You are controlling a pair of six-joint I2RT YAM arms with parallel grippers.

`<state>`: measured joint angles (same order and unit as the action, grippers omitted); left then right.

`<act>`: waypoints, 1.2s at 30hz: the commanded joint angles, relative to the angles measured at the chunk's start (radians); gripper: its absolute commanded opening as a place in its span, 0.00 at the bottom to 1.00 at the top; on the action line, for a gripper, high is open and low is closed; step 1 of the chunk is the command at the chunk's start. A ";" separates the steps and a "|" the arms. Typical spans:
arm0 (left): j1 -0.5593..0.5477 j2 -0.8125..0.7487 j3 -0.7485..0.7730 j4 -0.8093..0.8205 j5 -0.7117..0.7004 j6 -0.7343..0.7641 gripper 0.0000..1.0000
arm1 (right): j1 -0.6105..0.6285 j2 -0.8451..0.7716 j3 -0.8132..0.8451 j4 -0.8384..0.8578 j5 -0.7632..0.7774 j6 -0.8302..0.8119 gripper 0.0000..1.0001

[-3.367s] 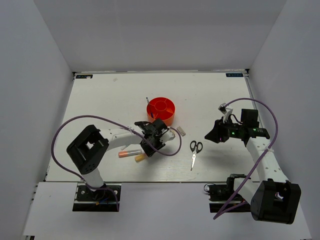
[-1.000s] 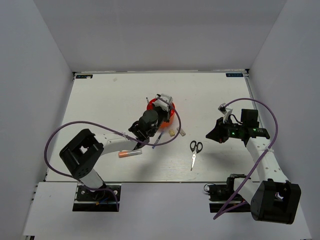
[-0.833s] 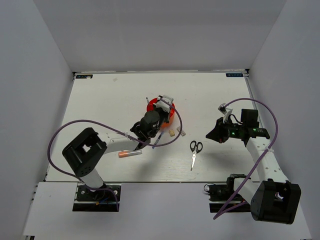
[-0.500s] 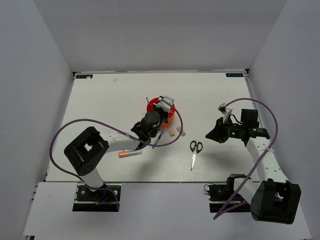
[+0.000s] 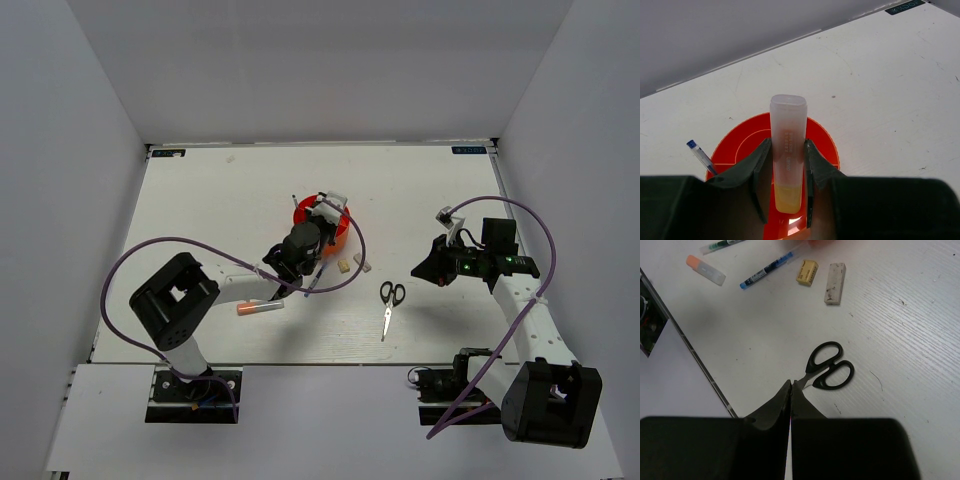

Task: Sort the stationery into containers
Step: Place the stationery in the storage box.

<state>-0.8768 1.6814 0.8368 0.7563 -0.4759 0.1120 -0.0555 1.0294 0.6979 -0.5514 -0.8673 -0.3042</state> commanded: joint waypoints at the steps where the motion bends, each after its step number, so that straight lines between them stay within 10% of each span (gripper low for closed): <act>1: -0.005 0.003 -0.011 0.021 -0.027 -0.018 0.11 | 0.002 -0.012 0.018 0.010 -0.027 -0.021 0.00; 21: -0.027 -0.032 -0.044 -0.006 -0.072 -0.034 0.56 | -0.001 -0.017 0.018 0.005 -0.024 -0.019 0.00; 30: -0.074 -0.139 -0.067 -0.044 -0.119 -0.005 0.41 | -0.001 -0.025 0.017 0.001 -0.021 -0.021 0.00; 33: -0.123 -0.303 -0.013 -0.315 -0.173 -0.052 0.12 | -0.004 -0.026 0.018 0.002 -0.010 -0.018 0.54; 36: -0.122 -0.418 0.080 -0.929 -0.117 -0.270 0.07 | -0.003 -0.032 0.018 0.005 -0.006 -0.012 0.68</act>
<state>-0.9989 1.4067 0.8177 0.3389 -0.5964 0.0113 -0.0566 1.0161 0.6979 -0.5514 -0.8650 -0.3115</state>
